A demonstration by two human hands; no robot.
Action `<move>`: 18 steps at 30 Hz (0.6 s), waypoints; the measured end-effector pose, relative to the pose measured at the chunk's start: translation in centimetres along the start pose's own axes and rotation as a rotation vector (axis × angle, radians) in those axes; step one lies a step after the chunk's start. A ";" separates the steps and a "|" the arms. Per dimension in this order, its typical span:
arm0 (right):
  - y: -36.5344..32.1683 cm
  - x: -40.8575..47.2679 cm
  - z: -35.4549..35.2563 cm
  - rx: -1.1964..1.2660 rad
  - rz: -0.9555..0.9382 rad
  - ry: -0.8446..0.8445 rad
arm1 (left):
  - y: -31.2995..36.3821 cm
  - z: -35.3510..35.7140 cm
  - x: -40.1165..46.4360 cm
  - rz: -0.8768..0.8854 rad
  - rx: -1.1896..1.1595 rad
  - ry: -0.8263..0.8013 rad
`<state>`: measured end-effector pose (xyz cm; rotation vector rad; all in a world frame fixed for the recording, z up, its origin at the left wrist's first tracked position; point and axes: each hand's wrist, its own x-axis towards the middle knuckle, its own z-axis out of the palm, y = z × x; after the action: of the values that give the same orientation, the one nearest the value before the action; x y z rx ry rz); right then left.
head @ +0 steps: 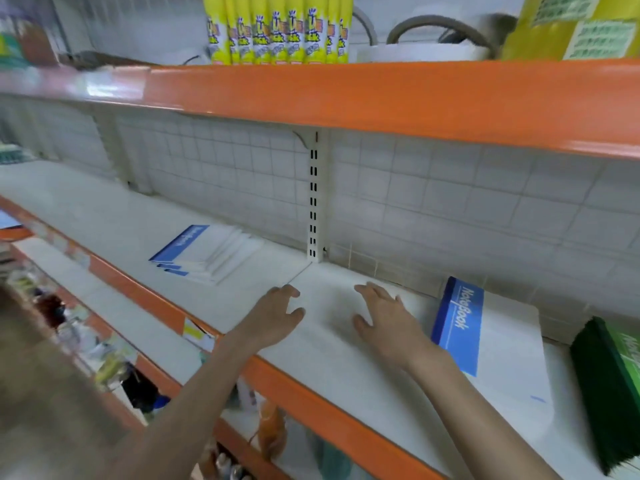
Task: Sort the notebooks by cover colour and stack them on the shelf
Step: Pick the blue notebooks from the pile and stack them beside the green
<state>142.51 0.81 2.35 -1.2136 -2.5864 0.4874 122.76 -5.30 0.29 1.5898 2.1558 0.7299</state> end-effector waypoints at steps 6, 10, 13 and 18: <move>-4.3 3.4 2.6 0.055 -0.032 -0.057 | -4.9 -3.3 1.2 -0.021 0.039 0.001; -8.0 6.4 4.6 0.085 -0.035 -0.063 | -8.4 -6.3 2.4 -0.014 0.050 -0.016; -11.0 8.8 6.2 0.108 -0.035 -0.055 | -11.3 -8.8 3.4 -0.008 0.076 -0.010; -16.4 13.2 9.0 0.121 -0.045 -0.042 | -16.4 -12.8 4.8 -0.001 0.133 0.005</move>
<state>119.70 -0.49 1.65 -1.1145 -2.5714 0.6561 101.43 -7.00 0.77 1.6529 2.2509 0.6016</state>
